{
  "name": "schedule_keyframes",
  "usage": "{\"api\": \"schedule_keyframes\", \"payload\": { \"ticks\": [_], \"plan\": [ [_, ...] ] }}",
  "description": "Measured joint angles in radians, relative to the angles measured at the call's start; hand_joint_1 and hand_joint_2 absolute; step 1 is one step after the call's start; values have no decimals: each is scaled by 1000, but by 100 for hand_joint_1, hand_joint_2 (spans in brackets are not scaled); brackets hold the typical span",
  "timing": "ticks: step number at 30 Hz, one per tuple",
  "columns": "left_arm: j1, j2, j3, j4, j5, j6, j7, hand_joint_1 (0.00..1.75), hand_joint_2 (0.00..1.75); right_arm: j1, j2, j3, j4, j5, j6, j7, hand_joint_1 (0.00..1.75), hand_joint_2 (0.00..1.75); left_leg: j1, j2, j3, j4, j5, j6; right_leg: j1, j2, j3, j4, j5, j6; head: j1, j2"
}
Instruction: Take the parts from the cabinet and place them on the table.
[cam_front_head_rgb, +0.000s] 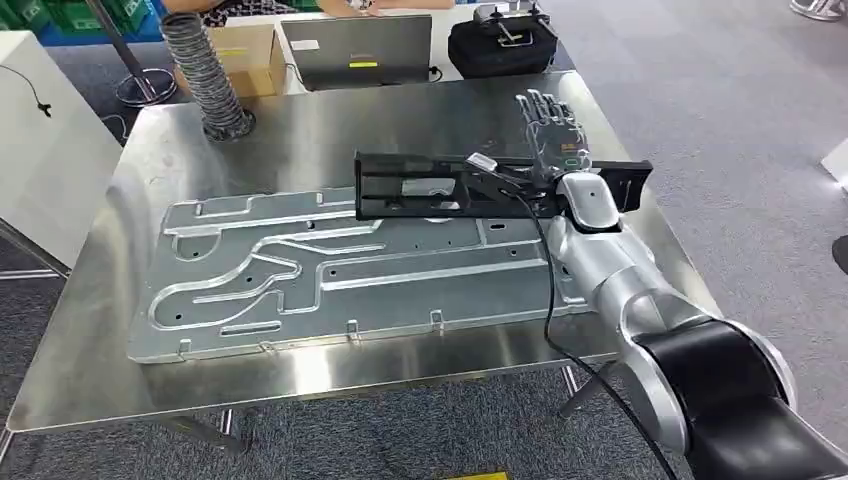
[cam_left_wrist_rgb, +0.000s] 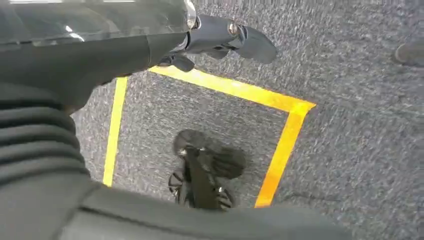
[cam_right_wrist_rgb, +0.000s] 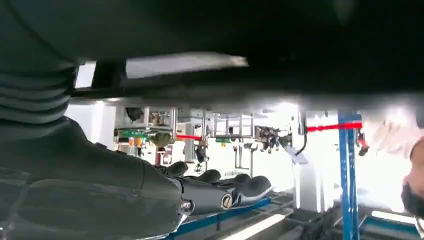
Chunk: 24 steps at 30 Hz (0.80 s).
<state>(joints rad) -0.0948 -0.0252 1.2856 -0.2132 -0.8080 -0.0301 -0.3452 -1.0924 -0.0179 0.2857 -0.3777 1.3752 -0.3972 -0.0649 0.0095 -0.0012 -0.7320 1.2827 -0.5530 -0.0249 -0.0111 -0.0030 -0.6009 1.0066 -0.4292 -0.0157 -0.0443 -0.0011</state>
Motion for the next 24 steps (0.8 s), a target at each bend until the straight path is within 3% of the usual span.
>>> {"api": "schedule_keyframes", "payload": {
  "ticks": [1,2,3,5,6,7,11,12,13,15,16,17,19,21,22,24],
  "plan": [
    [0,0,0,0,0,-2,-2,0,0,-3,-1,0,4,12,21,8,0,0,3,0,-19,38,-3,-4,0,1,1,0,0,0,0,0],
    [1,0,0,0,0,-5,-3,0,0,-7,-2,2,9,22,46,16,0,0,7,0,-16,27,17,-6,-1,1,2,1,-1,1,0,0],
    [0,0,0,0,0,-9,-4,0,0,-10,-4,3,13,28,71,23,0,0,10,0,7,-24,52,-8,-2,2,2,3,-3,4,0,0],
    [0,1,0,0,0,-10,-8,0,0,-24,-9,4,20,33,107,33,0,0,16,1,89,-199,140,-10,-5,2,2,13,-11,16,0,0],
    [0,0,0,0,0,-10,-9,0,0,-36,-11,4,24,35,117,37,0,0,14,-1,107,-231,126,-9,-2,3,-4,17,-15,23,0,0],
    [0,1,0,0,0,-11,-10,0,0,-48,-18,5,27,43,130,39,0,0,10,-2,107,-251,124,1,1,3,-12,26,-15,27,0,0],
    [3,0,0,0,1,-8,-12,0,0,-59,-33,21,31,85,124,39,0,0,12,-3,107,-251,130,31,-2,3,-14,22,-19,48,0,0],
    [2,0,0,0,1,-8,-12,0,0,-61,-34,26,31,90,133,37,0,0,12,-3,108,-252,130,34,-4,3,-22,49,-39,51,0,0],
    [0,0,0,0,1,-8,-12,0,0,-66,-34,32,34,94,156,27,0,0,11,-3,108,-252,129,41,-3,3,-50,110,-73,52,0,0],
    [-1,1,0,0,1,-9,-12,0,0,-72,-35,38,45,95,240,0,0,0,8,-3,108,-251,128,46,-2,3,-129,274,-141,53,0,0],
    [-1,1,0,0,1,-9,-12,0,0,-74,-35,42,55,96,307,-22,0,0,7,-3,110,-251,128,47,-2,3,-158,330,-151,52,0,0],
    [-1,1,0,0,1,-9,-12,0,0,-76,-35,51,66,99,387,-46,0,0,6,-4,111,-251,128,47,-2,3,-164,333,-136,50,0,0],
    [0,1,0,0,1,-9,-13,0,0,-88,-34,65,75,100,462,-68,0,0,3,-5,116,-251,126,47,-2,3,-115,218,-58,41,0,0],
    [-3,0,0,0,2,-10,-16,0,0,-116,-30,71,79,98,492,-74,0,0,1,-5,118,-251,125,44,5,3,-40,57,12,22,0,0],
    [-5,0,0,0,4,-10,-19,0,0,-126,-28,72,81,97,493,-75,0,0,-8,-6,115,-247,122,39,10,1,-26,27,1,20,0,0],
    [-5,0,1,0,7,-10,-21,0,0,-130,-23,77,82,87,501,-78,0,0,-2,-5,116,-252,125,28,14,1,-28,27,1,19,0,0]
  ]
}}
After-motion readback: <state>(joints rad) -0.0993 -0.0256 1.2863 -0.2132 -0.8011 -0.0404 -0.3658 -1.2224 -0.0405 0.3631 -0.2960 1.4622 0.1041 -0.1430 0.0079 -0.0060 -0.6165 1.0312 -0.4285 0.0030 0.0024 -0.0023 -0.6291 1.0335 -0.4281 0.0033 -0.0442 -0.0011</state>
